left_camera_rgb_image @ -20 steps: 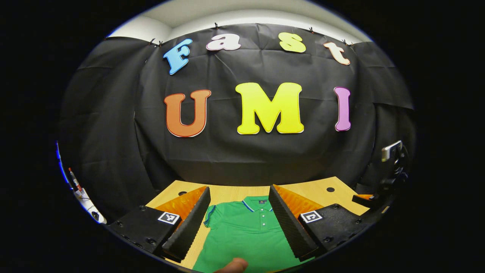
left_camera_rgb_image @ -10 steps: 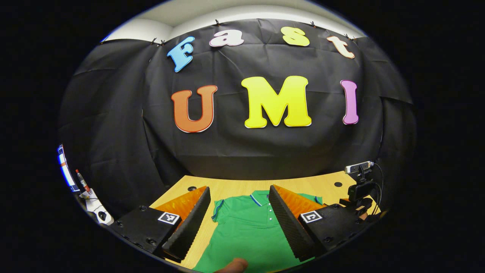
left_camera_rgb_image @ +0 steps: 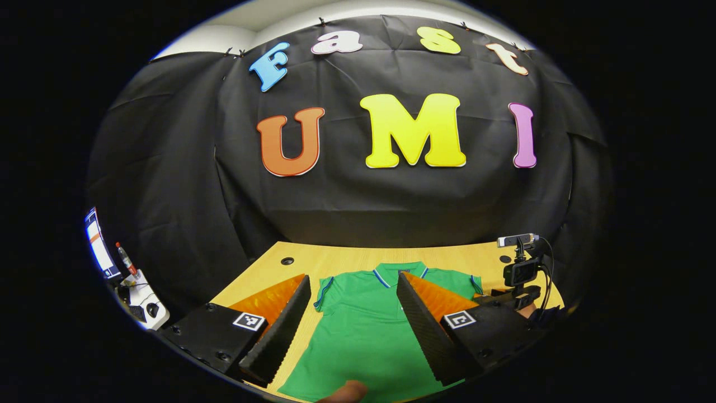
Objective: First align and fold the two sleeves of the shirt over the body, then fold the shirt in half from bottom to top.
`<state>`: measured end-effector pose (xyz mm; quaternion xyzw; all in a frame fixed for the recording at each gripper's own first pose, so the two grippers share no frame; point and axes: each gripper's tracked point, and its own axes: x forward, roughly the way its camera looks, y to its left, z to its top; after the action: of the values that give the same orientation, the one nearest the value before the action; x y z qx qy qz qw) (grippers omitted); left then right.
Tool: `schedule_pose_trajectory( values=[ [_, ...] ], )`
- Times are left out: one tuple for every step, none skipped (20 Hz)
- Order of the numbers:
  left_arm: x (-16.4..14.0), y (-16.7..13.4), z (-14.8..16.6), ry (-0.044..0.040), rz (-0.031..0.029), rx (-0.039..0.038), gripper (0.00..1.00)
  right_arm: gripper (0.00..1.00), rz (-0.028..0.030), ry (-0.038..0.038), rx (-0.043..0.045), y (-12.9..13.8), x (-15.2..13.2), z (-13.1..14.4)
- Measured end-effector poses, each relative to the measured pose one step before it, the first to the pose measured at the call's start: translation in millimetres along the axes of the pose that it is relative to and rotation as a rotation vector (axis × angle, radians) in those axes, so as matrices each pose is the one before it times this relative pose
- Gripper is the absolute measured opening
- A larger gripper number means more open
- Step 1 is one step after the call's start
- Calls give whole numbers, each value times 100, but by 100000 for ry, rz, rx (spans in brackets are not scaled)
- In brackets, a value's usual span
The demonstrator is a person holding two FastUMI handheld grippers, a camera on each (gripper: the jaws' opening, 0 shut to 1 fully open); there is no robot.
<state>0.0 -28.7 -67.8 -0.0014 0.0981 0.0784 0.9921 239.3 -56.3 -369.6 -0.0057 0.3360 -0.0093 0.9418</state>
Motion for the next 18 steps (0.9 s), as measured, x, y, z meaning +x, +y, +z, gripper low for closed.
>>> schedule_pose_trajectory(
  values=[
    [23,32,-298,835,373,281,100,53,234,315,-529,224,-23,5],
    [-71,185,-179,846,499,201,100,44,79,48,-360,117,18,-70],
    [40,55,-321,690,203,-199,100,35,94,160,-568,129,-26,-85],
    [-7,47,-226,655,126,-496,100,20,66,-30,-346,23,-35,36],
    [102,63,-237,886,133,-598,100,22,219,-113,-202,9,43,70],
    [-108,133,-229,775,114,-599,100,22,641,-27,106,52,-150,-14],
    [-43,72,-176,612,85,-518,100,22,-3138,-264,-1297,-697,684,-19],
    [-9,80,-219,459,230,-238,100,2,688,-335,976,-466,-1195,128],
    [-37,124,-100,201,295,-2,100,6,1008,230,606,198,16,208],
    [-21,92,-216,236,254,-58,100,6,520,-162,709,-197,386,-240],
    [7,11,-180,346,118,-197,100,6,935,-732,502,51,-189,309],
    [-183,51,-73,128,-46,-371,100,9,-191,-1637,-641,-249,-147,403],
    [-62,73,-147,40,-21,-300,100,6,435,-2005,-275,141,-357,719],
    [-127,102,-130,91,138,-199,100,6,-65,-1831,-634,80,-329,666],
    [-80,-6,-79,253,89,-281,100,6,299,-2015,-633,66,-456,867],
    [-113,130,-93,78,42,-534,100,6,827,-2205,-987,336,-535,947],
    [-43,178,-133,-80,30,-454,100,6,679,-2425,-1466,433,-321,995],
    [-128,201,27,-176,277,-238,100,6,1236,-1996,-1954,759,-131,660]
  ],
)
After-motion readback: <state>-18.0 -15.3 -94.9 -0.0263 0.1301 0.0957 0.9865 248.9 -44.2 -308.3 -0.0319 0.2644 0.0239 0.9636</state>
